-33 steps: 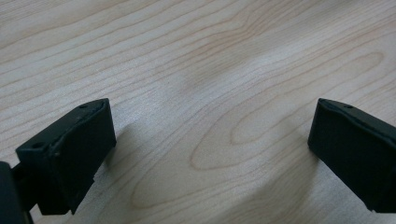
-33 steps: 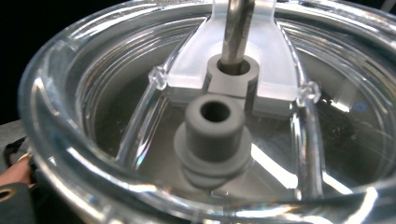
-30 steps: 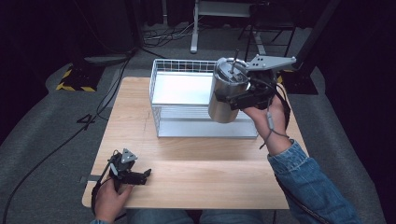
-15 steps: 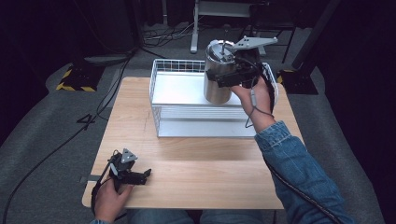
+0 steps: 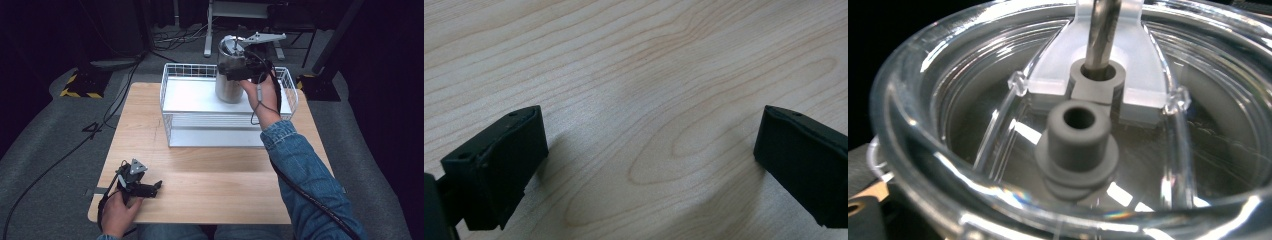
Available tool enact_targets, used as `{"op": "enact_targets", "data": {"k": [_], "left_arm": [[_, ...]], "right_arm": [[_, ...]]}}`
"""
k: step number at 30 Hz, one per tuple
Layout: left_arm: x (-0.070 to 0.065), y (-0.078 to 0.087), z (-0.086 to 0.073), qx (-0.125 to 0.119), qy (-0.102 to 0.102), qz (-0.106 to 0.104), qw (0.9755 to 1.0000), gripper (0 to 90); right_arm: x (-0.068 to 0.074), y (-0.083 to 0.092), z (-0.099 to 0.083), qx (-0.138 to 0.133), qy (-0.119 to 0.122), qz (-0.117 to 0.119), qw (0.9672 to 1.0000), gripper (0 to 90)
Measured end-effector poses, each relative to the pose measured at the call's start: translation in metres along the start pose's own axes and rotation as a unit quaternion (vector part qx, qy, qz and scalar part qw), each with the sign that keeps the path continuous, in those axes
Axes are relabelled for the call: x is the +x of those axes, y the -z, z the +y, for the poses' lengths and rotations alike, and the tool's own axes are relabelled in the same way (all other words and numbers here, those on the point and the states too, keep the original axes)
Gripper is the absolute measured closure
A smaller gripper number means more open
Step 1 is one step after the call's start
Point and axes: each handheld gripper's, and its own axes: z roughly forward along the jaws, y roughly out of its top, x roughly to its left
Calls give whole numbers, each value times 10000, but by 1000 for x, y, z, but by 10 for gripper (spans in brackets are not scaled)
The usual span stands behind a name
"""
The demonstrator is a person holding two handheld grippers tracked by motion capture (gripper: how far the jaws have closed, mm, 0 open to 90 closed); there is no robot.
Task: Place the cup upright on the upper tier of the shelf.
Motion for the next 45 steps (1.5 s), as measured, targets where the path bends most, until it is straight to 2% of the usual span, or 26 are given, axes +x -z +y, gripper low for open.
{"op": "enact_targets", "data": {"k": [3,8,14,24,35,38,40,45], "left_arm": [[0,0,0,8,7,11,10000,12],[0,0,0,8,16,22,10000,12],[0,0,0,5,16,21,10000,12],[0,0,0,6,18,23,10000,12],[-1,-1,1,-2,47,39,10000,12],[-1,0,1,0,45,38,10000,12],[0,0,1,2,29,45,10000,12],[0,-1,1,12,45,55,10000,11]], "right_arm": [[-4,-6,-3,26,4,-74,10000,38],[-10,-10,-7,16,-214,33,9998,38],[-14,-14,-10,55,-277,80,9996,37],[-16,-16,-13,41,-190,161,9997,35],[-15,-17,-14,-21,-184,138,9997,34],[-15,-17,-15,-68,-161,103,9998,30],[-14,-17,-16,-101,-94,-1,9999,0],[-11,-14,-15,-63,-12,-61,10000,0]]}}
